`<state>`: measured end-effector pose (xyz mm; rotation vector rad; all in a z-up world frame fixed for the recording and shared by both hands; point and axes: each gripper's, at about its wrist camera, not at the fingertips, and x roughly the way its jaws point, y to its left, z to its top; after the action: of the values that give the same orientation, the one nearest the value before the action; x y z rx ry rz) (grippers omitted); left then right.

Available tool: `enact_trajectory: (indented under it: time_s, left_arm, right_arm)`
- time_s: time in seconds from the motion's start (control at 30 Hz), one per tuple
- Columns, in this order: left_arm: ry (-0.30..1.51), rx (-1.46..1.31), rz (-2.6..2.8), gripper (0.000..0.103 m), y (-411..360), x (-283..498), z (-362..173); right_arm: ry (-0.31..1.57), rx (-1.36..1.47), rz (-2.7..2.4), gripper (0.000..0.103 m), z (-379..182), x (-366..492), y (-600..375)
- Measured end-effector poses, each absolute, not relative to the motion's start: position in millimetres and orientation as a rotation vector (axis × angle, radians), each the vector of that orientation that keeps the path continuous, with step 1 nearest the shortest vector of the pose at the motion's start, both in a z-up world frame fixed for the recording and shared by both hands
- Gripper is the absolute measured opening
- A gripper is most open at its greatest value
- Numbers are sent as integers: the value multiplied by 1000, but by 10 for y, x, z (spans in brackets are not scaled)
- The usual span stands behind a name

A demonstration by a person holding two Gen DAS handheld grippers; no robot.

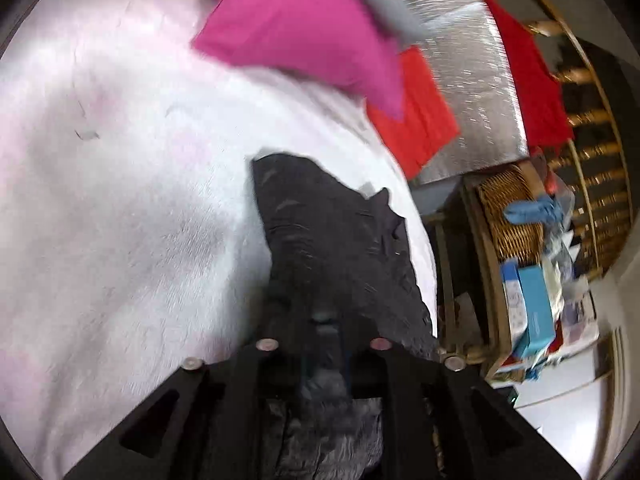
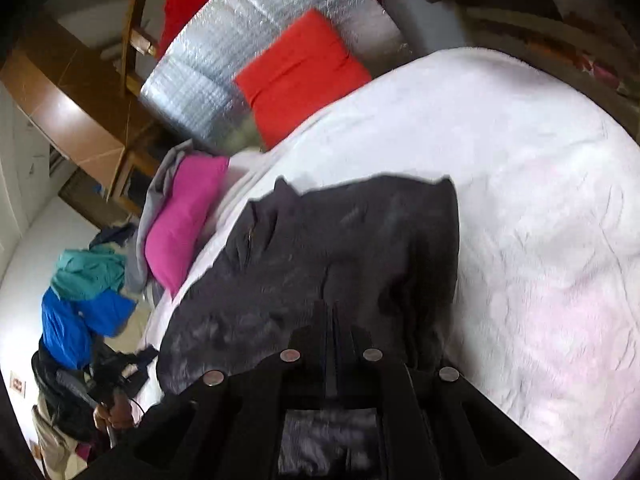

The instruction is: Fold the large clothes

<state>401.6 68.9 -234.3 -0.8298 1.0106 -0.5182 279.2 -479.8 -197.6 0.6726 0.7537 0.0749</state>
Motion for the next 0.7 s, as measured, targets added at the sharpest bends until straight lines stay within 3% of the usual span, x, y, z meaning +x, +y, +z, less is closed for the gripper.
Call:
enact_trajectory:
  time_s: [0.03,0.07,0.1,0.13,0.17,0.23,0.4,0.5,0.7]
  left_arm:
    - [995,-816,-518,38,715,3908,-2291]
    - [978,-801,-508,53,756,3780,-2250]
    - [969,-790,-493,62,815,3658,-2230]
    - [965,-782,-478,63,879,3574,-2226]
    - [965,-772,-462,63,932,3415,-2220]
    - [968,-740,-432,63,1014,3162,-2221]
    - [1054,-628,-320,67,1397,2410,-2394]
    - [1098,-620,-226,68,1605,2104,-2513]
    - [1268,-449,-150,69,1403,1840,-2735]
  right_arm:
    - [749,665,85,5,-1943,2765,-4759]
    - [746,661,94,11,-1888,2707,-4729]
    - [744,655,107,33,-1842,2598,-4645]
    - [746,648,108,52,-1809,2522,-4581]
    - [739,634,105,89,-1788,2452,-4508]
    - [715,591,113,92,-1776,2186,-4314]
    - [907,534,127,92,-2116,1641,-3618]
    - [867,360,137,92,-2036,1526,-3054]
    - [1000,-116,203,91,-2077,1637,-1750]
